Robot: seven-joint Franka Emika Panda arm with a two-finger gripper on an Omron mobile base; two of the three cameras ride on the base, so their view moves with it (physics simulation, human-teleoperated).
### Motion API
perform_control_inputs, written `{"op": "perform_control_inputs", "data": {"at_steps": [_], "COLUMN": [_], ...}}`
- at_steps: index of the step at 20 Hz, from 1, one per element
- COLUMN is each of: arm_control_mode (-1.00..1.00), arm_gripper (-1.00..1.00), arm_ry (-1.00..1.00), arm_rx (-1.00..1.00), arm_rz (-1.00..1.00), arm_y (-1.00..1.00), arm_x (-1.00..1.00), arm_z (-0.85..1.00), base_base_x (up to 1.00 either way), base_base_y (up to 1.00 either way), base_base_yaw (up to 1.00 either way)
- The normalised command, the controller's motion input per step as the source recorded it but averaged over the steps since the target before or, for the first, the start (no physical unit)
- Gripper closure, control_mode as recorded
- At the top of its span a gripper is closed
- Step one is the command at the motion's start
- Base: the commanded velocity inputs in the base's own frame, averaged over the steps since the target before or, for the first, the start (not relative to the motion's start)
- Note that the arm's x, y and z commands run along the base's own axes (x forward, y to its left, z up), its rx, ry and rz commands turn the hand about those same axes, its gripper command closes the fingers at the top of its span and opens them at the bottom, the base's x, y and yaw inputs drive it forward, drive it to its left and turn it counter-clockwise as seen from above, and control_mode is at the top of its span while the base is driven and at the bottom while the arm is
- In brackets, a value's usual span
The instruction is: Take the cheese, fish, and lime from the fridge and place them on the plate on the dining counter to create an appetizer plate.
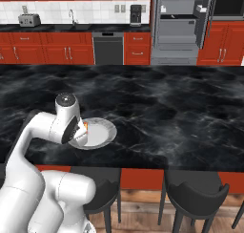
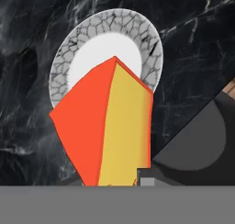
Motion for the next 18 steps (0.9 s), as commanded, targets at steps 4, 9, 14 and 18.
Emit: {"op": "perform_control_inputs", "data": {"at_steps": [4, 9, 14, 18], "arm_control_mode": [-1.0, -1.0, -1.0, -1.0], "arm_gripper": [1.0, 1.0, 1.0, 1.0], "arm_ry": [0.26, 0.2, 0.14, 0.09], "arm_rx": [0.0, 0.0, 0.0, 0.0], "arm_rz": [0.04, 0.0, 0.0, 0.0], "arm_y": [0.0, 0.0, 0.01, 0.07], "arm_x": [0.96, 1.0, 1.0, 0.82], "arm_z": [-0.59, -0.54, -0.51, -0.54], "base_base_x": [0.0, 0.0, 0.0, 0.0], "base_base_y": [0.0, 0.0, 0.0, 0.0], "base_base_yaw": [0.0, 0.0, 0.0, 0.0]}}
